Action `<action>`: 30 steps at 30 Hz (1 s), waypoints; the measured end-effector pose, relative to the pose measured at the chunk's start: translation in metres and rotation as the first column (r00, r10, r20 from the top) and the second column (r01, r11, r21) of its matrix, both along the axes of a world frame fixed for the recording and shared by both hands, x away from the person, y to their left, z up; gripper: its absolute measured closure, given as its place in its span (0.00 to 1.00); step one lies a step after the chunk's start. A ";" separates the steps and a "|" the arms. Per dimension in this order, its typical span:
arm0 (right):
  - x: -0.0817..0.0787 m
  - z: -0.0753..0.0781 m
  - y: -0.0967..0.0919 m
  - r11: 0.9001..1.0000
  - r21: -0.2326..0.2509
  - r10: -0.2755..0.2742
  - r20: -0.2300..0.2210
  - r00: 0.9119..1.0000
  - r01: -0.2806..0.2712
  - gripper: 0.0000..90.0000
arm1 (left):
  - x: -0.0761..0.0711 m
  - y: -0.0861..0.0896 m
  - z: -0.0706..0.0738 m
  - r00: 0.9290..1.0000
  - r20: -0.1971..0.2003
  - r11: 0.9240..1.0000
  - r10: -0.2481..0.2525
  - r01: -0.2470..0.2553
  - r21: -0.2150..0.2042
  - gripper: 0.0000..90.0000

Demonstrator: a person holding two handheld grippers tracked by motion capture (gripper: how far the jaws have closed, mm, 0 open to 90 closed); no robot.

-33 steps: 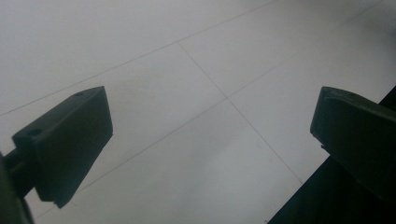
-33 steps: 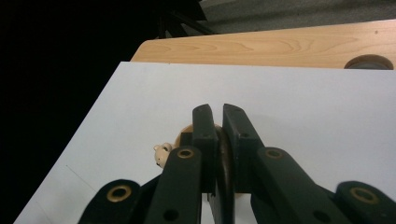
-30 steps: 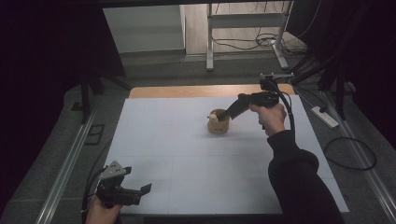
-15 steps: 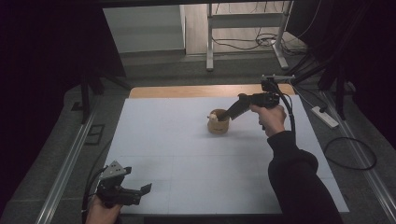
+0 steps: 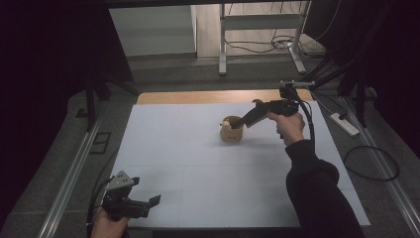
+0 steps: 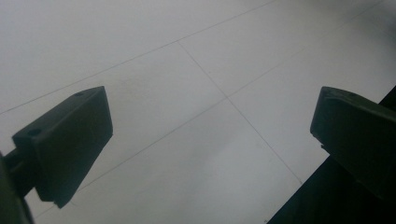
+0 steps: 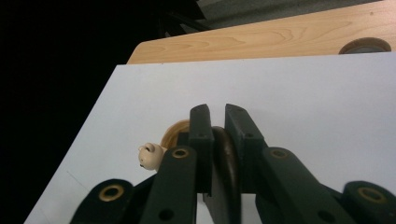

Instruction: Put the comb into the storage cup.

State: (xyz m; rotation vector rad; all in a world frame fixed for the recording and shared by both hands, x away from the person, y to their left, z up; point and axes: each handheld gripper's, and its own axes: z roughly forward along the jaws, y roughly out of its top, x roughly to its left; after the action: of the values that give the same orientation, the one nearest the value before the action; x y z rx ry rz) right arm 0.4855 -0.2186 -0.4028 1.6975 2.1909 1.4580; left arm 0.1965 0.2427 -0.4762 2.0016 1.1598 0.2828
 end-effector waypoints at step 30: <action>-0.010 0.001 0.015 0.973 -0.230 0.063 0.112 0.992 -0.035 0.24 | 0.000 0.001 0.000 1.000 0.000 1.000 0.001 -0.001 -0.006 0.00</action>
State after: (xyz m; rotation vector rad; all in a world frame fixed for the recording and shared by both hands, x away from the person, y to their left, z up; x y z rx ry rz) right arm 0.4752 -0.2039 -0.4020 1.4566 2.2505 1.2250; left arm 0.1966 0.2432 -0.4762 1.9962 1.1598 0.2797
